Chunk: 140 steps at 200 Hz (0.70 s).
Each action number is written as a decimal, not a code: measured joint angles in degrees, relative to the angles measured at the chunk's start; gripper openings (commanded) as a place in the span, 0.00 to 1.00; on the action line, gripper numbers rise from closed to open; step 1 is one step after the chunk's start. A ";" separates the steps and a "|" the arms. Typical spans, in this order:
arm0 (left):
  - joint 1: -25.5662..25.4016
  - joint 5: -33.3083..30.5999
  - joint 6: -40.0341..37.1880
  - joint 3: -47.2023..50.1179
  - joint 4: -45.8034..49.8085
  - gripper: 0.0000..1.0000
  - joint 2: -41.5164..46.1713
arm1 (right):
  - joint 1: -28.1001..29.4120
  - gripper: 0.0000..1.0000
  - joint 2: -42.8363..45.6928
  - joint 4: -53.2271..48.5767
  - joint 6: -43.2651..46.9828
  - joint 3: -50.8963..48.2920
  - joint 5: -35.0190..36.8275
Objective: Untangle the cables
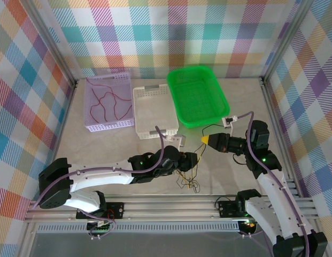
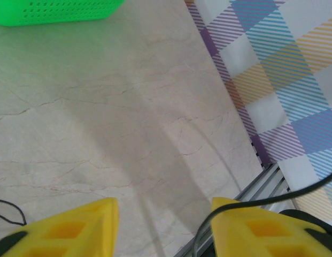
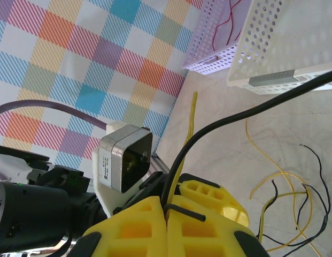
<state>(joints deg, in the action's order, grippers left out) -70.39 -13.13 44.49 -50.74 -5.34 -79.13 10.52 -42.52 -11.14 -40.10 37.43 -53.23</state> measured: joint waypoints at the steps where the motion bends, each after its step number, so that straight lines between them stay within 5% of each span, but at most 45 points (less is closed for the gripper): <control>1: 0.00 0.00 -0.07 0.00 -0.09 0.43 0.00 | 0.02 0.00 -0.02 0.00 0.00 0.00 0.00; 50: -0.02 0.00 0.46 0.85 -3.41 0.20 -0.22 | 0.09 0.00 -0.02 0.00 0.00 0.00 0.02; 69: -0.04 -0.02 0.72 1.03 -4.33 0.00 -0.31 | 0.35 0.00 -0.04 -0.02 0.00 0.00 0.04; 125: -0.09 -3.54 1.90 2.71 -5.09 0.00 0.26 | 0.68 0.00 -0.17 -2.78 0.50 -0.07 3.39; 140: -0.09 -6.14 3.23 2.89 -2.91 0.00 1.29 | 0.81 0.12 -0.92 -5.77 1.33 -0.04 6.97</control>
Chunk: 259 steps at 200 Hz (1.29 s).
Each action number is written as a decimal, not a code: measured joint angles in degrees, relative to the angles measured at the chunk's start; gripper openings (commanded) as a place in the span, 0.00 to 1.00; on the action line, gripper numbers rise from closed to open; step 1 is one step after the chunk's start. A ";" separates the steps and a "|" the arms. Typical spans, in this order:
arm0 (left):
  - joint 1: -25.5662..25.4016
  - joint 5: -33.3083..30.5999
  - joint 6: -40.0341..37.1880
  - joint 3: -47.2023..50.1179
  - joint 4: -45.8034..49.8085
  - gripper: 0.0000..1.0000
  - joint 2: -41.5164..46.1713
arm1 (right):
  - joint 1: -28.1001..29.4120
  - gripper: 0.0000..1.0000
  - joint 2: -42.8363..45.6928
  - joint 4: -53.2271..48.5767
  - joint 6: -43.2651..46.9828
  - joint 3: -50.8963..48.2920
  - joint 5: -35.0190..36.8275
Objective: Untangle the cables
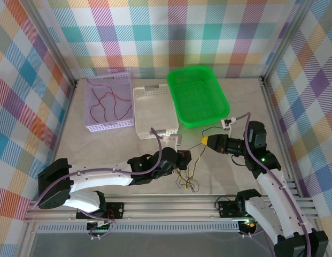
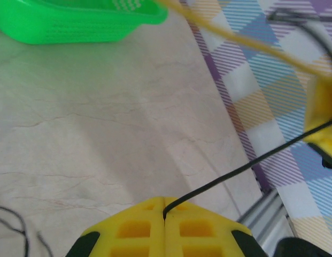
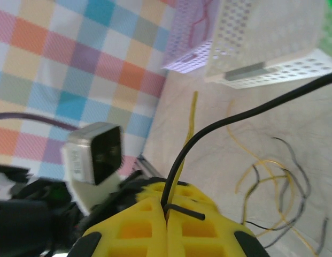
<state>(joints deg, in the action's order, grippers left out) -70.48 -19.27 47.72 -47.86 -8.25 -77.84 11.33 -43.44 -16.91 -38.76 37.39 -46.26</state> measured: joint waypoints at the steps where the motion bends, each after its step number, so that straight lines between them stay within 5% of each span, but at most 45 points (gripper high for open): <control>1: 0.00 -0.15 0.09 0.00 0.11 0.00 0.02 | 0.00 0.13 -0.07 -0.13 0.04 0.00 0.15; 59: 0.02 -12.07 6.71 -3.10 17.14 0.00 0.17 | 0.00 0.48 -7.23 -5.03 1.66 0.22 9.25; 104: 0.66 -16.46 9.81 -5.88 24.61 0.00 -2.29 | 0.00 0.49 -5.66 -6.03 1.46 0.13 10.08; 147: 0.96 -16.85 10.12 -7.41 25.92 0.00 -2.60 | 1.57 0.36 -1.44 1.90 -2.21 -7.96 6.43; 182: 0.98 -16.90 10.32 -7.61 25.99 0.00 -2.45 | 9.97 0.43 0.55 5.70 -4.17 -13.22 7.52; 259: 0.98 -18.08 11.26 -7.61 26.21 0.00 0.42 | 25.40 0.41 -5.27 11.37 -3.63 -13.40 16.76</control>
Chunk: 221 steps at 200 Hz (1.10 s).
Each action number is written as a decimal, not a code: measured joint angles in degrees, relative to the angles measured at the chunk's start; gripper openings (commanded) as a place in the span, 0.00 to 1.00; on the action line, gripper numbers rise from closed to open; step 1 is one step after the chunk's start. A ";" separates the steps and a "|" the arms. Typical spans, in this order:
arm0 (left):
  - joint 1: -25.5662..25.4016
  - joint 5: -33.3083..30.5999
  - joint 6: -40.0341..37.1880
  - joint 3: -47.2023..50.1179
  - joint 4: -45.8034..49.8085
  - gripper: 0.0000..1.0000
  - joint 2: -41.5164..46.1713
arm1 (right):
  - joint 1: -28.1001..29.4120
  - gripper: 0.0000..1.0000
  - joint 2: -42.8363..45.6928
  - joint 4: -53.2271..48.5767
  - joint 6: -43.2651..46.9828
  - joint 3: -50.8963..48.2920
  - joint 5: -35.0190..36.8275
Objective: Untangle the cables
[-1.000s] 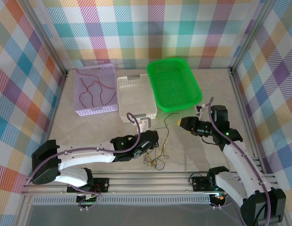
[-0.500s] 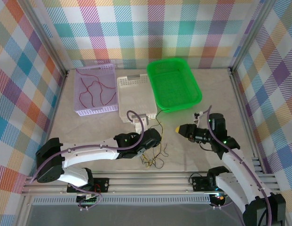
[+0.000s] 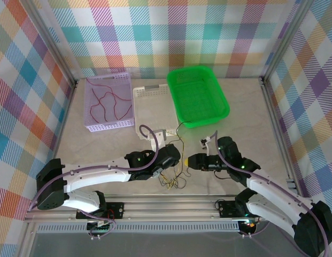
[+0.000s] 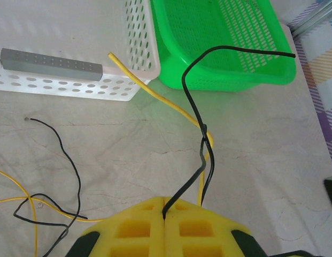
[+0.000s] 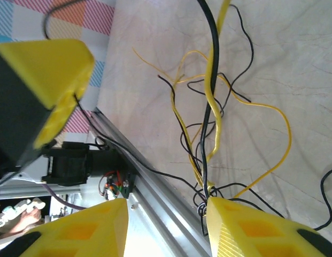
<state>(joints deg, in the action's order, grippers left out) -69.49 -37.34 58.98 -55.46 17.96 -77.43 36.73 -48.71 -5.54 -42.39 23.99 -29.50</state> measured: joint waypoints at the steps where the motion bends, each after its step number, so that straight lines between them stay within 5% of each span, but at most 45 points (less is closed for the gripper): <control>1: 0.00 -0.04 -0.02 0.00 0.00 0.00 0.00 | 0.13 0.41 -0.09 0.00 0.02 0.00 0.11; 83: 0.00 -0.26 0.17 0.00 0.13 0.00 1.46 | 7.65 0.32 -8.52 1.03 3.06 0.57 9.73; 171: 0.00 -0.94 0.44 0.57 0.13 0.00 3.43 | 8.68 0.27 1.40 2.84 1.18 0.20 12.59; 221: 0.00 -1.90 0.26 0.52 0.66 0.00 4.20 | 11.67 0.29 5.11 -6.45 -0.90 2.58 20.26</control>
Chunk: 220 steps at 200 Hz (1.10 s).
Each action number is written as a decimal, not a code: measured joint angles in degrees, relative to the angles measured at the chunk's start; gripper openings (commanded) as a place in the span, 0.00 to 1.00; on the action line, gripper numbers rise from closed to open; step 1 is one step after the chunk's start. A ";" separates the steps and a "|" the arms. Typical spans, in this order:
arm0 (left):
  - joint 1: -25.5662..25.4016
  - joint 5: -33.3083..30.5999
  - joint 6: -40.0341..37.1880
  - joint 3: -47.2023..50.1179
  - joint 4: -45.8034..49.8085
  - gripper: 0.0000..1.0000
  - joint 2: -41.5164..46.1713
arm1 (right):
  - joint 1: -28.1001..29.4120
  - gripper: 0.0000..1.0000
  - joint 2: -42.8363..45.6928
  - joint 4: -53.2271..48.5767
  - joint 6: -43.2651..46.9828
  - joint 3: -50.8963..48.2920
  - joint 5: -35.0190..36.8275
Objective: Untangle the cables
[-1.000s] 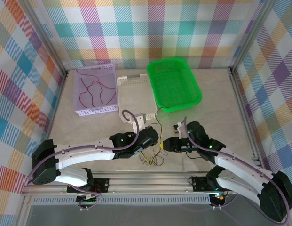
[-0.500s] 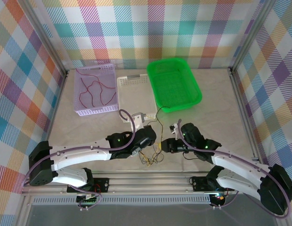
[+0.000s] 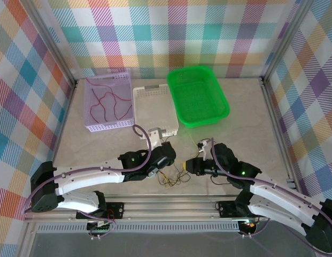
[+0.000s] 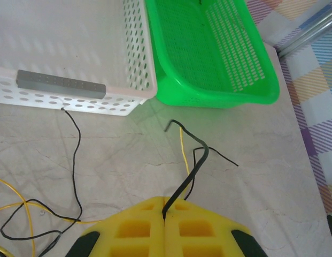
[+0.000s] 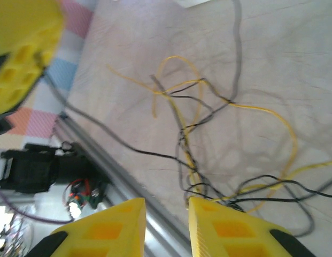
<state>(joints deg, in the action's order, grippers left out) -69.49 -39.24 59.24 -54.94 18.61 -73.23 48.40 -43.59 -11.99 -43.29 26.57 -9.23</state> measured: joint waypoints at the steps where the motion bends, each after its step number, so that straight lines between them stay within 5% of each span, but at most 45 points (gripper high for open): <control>1: 0.00 -0.04 -0.04 0.00 0.11 0.00 0.07 | 0.00 0.29 0.00 -0.13 0.00 0.02 0.13; 115: 0.00 -0.92 -1.29 -1.38 3.89 0.00 8.00 | -0.04 0.57 -1.86 4.74 -7.32 -7.78 4.96; 158: 0.00 -0.94 -2.43 -3.30 5.31 0.00 10.95 | -2.78 0.58 -3.23 0.57 -8.79 -5.81 12.11; 220: -0.02 -0.96 -3.13 -3.45 7.02 0.00 11.43 | -5.97 0.45 -18.71 -0.90 -6.47 5.40 14.25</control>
<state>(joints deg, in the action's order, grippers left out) -69.52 -40.21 56.12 -58.39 25.63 -61.80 42.44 -62.30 -12.88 -49.76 31.97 5.02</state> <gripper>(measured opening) 0.041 0.469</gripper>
